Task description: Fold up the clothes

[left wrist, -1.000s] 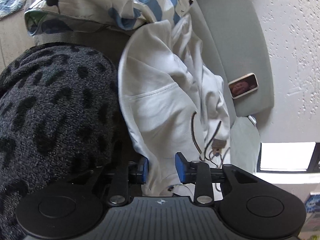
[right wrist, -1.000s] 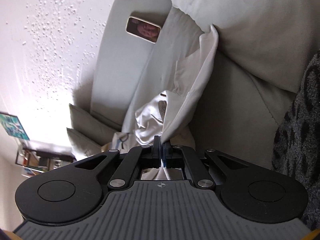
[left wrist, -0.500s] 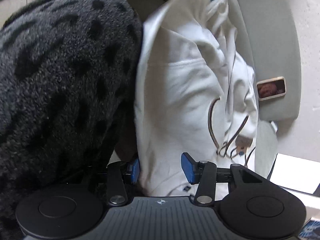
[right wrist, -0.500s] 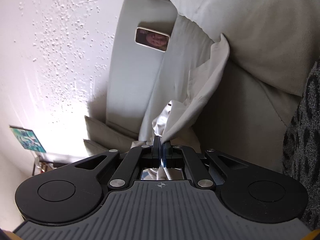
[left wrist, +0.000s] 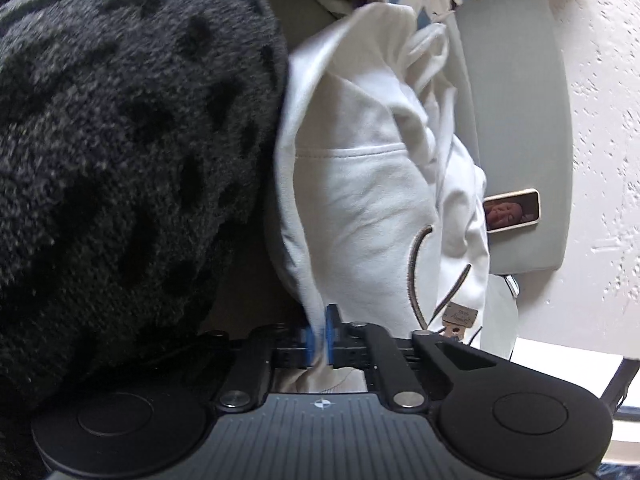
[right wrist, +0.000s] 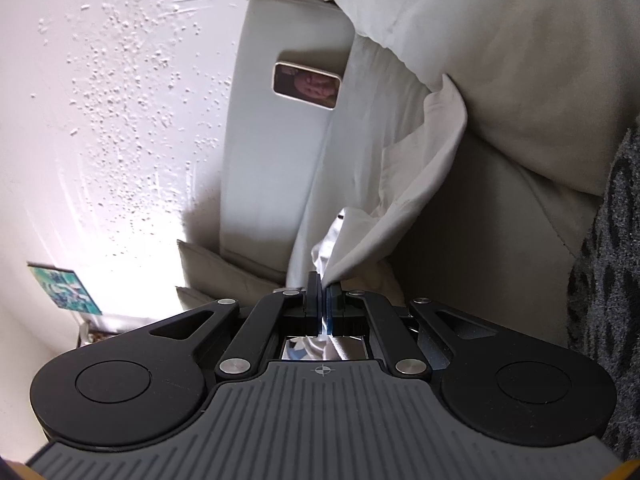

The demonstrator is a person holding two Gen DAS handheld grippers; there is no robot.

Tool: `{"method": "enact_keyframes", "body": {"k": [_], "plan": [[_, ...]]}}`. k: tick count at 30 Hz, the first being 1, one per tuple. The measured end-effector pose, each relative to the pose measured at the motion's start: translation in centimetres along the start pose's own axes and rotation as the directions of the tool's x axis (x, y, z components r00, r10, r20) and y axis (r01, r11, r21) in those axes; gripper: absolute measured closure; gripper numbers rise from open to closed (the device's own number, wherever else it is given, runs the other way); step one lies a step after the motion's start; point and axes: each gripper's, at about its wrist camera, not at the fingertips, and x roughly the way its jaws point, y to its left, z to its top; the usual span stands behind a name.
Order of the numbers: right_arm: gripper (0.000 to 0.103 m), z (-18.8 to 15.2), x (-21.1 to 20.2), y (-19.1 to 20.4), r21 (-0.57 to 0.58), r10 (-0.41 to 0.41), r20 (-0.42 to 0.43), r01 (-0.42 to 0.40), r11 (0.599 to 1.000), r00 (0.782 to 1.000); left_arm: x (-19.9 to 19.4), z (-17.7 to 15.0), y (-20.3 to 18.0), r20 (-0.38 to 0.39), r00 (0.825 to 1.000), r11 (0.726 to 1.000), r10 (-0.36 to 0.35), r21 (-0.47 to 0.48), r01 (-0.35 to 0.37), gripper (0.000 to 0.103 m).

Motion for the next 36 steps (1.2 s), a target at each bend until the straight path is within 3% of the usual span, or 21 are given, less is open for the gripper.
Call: {"method": "enact_keyframes", "body": {"k": [12,19,24,30,36], "plan": [[0.101,0.5,-0.1,-1.0,0.000,-0.031,0.000,0.031,1.000,1.000,-4.5,0.8,-0.6,0.019,0.996,0.995,-0.083,0.062,0.082,0.103],[0.101,0.7,0.1,-1.4,-0.003,-0.035,-0.007,0.035,0.999,0.999,-6.4,0.5,-0.4,0.015,0.997,0.994,-0.078,0.080,0.076,0.103],[0.101,1.0,-0.2,-1.5,-0.005,-0.046,-0.003,0.046,0.999,0.999,-8.1,1.1,-0.8,0.044,0.993,0.988,-0.114,0.111,0.108,0.103],[0.101,1.2,-0.3,-1.8,0.002,-0.071,0.000,0.071,0.997,0.997,-8.3,1.6,0.3,0.030,0.996,0.994,-0.080,0.070,0.078,0.103],[0.101,1.1,-1.0,-1.8,0.012,-0.087,0.056,0.087,0.996,0.995,-9.4,1.1,1.2,0.012,0.996,0.994,-0.085,0.073,0.084,0.103]]}}
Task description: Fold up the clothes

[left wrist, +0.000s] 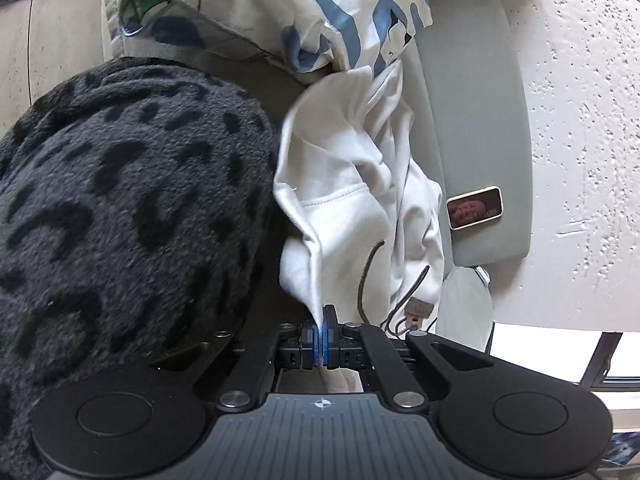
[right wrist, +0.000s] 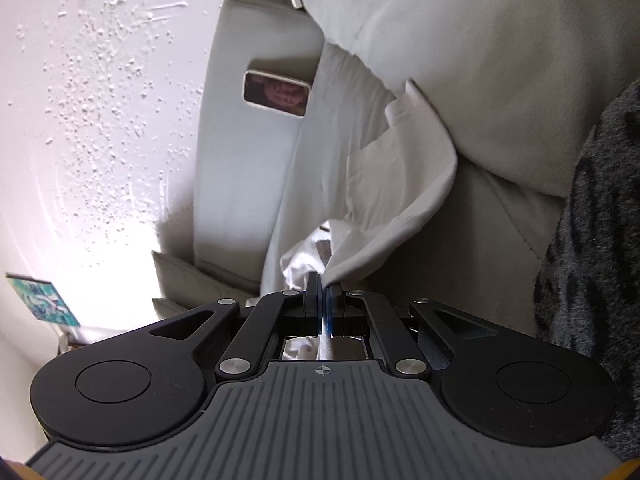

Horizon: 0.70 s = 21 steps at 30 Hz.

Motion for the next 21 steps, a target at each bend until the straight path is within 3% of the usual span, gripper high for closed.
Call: {"method": "enact_keyframes", "body": {"k": [7,12,16,21], "plan": [[0.101,-0.7,-0.6,0.0,-0.019,-0.023,-0.002,0.023,1.000,1.000,-1.9,0.4,-1.3,0.069,0.993,0.993,-0.097,0.081,0.091,0.103],[0.101,-1.1,-0.5,0.6,-0.065,-0.025,-0.022,0.023,0.998,0.999,-1.1,1.0,-2.5,0.096,0.987,0.985,-0.132,0.123,0.120,0.103],[0.101,-1.4,-0.5,1.0,-0.093,-0.016,-0.038,0.012,0.996,0.999,0.3,1.0,-2.6,0.087,0.990,0.988,-0.113,0.115,0.103,0.103],[0.101,-1.6,-0.6,1.2,-0.111,-0.017,-0.045,0.012,0.994,0.999,0.6,1.2,-2.2,0.080,0.996,0.995,-0.026,0.094,0.018,0.103]]}}
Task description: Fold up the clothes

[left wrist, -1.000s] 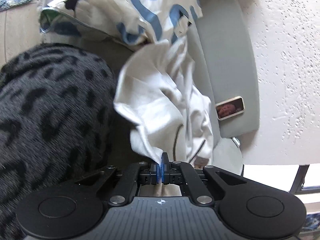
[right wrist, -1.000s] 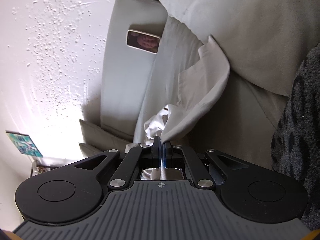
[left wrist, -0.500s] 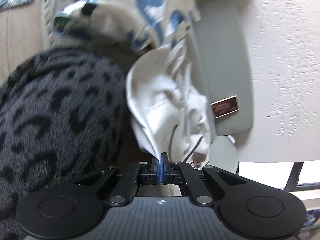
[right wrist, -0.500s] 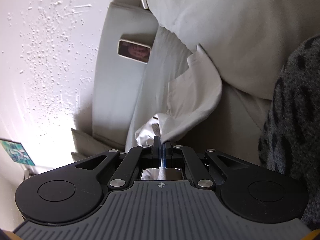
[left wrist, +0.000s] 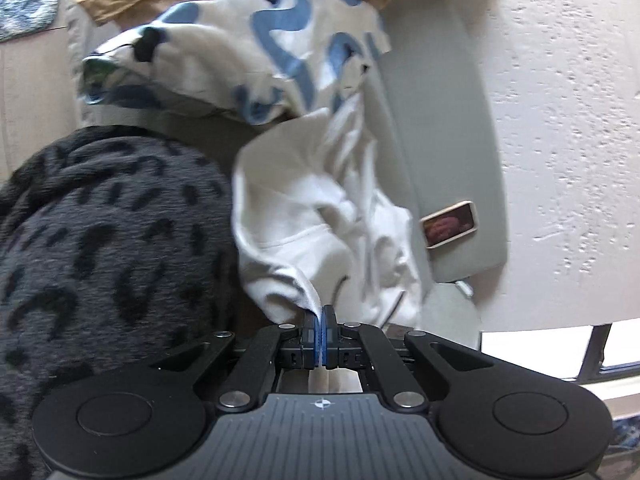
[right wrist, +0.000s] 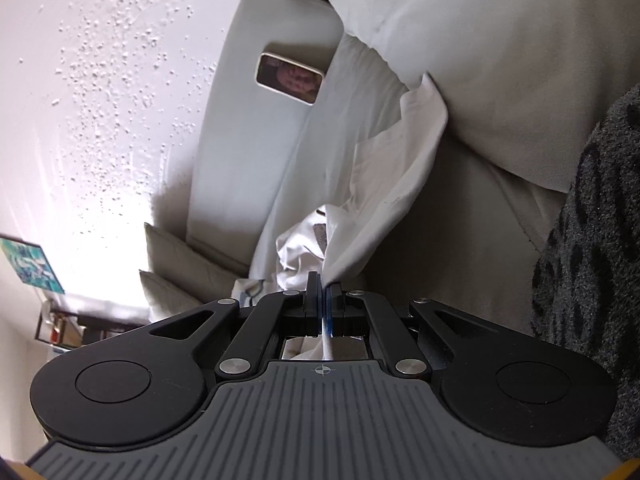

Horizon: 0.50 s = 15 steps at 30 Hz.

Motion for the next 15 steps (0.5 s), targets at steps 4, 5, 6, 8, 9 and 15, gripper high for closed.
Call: {"method": "enact_keyframes", "body": {"k": [4,5,6,8,9,15], "plan": [[0.101,-0.1,0.4,0.1,-0.012,-0.006,-0.015,0.006,1.000,1.000,0.0,0.3,-0.3,-0.004,0.998,0.997,0.068,0.027,-0.068,0.103],[0.101,-0.3,0.5,0.1,-0.015,-0.006,-0.024,0.005,1.000,1.000,-0.1,0.4,-0.3,-0.005,0.997,0.997,0.074,0.034,-0.074,0.103],[0.101,-0.5,0.8,0.2,-0.019,-0.004,-0.035,0.004,1.000,0.999,-0.3,0.4,-0.4,-0.005,0.998,0.997,0.064,0.038,-0.064,0.103],[0.101,-1.0,1.2,0.2,-0.024,0.000,-0.059,-0.001,1.000,0.998,-0.9,0.8,-0.6,0.013,0.999,0.999,0.029,0.040,-0.030,0.103],[0.101,-1.2,1.5,0.2,-0.022,0.003,-0.073,-0.005,1.000,0.997,-1.4,1.2,-0.7,0.034,0.999,0.999,0.004,0.043,-0.006,0.103],[0.101,-3.0,3.3,0.6,-0.039,0.030,-0.169,-0.037,0.999,0.985,-3.4,3.6,-2.5,0.142,0.988,0.988,-0.060,0.148,0.039,0.103]]}}
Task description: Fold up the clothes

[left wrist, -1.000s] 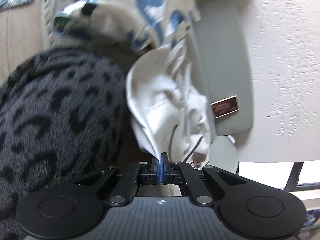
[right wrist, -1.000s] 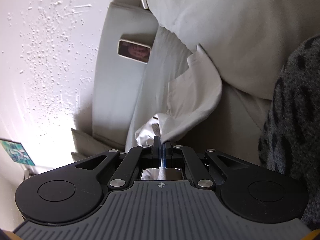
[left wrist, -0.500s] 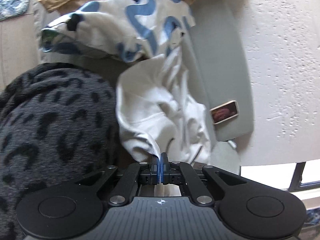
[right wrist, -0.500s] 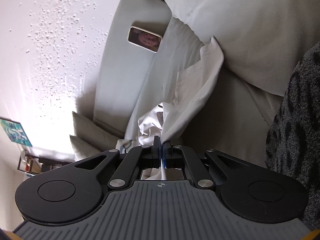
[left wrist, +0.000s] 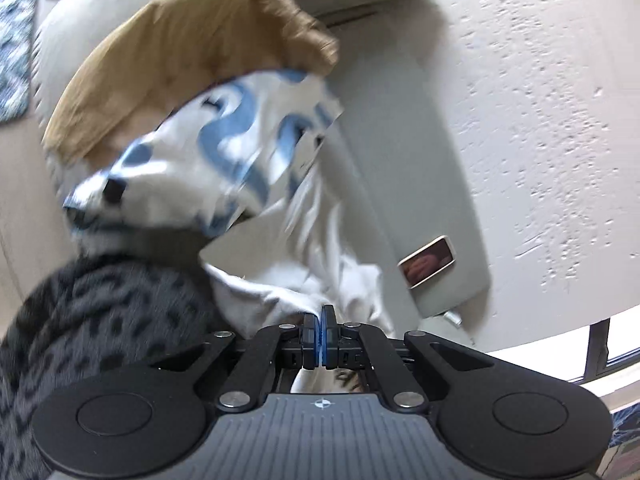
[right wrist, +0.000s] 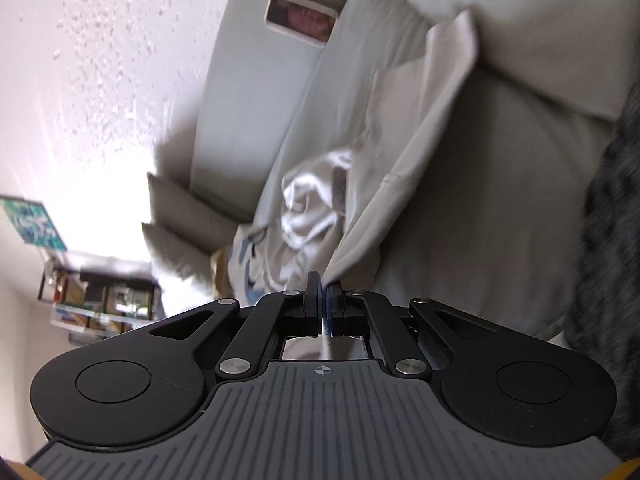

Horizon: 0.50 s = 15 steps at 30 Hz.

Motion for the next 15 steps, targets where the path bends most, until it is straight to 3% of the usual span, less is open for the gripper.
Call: {"method": "enact_keyframes", "body": {"k": [3,6,15], "plan": [[0.101,-0.6,0.7,0.1,-0.007,0.001,-0.037,-0.001,1.000,0.999,0.7,0.2,0.6,-0.020,1.000,1.000,0.018,0.005,-0.018,0.103],[0.101,-1.0,1.3,-0.4,0.010,-0.013,-0.060,0.013,1.000,0.998,1.7,-0.1,2.2,-0.066,0.997,0.998,0.043,-0.051,-0.047,0.103],[0.101,-0.8,1.7,-0.6,0.017,-0.018,-0.052,0.019,1.000,0.998,2.9,-0.9,3.4,-0.154,0.983,0.991,0.096,-0.074,-0.108,0.103]]}}
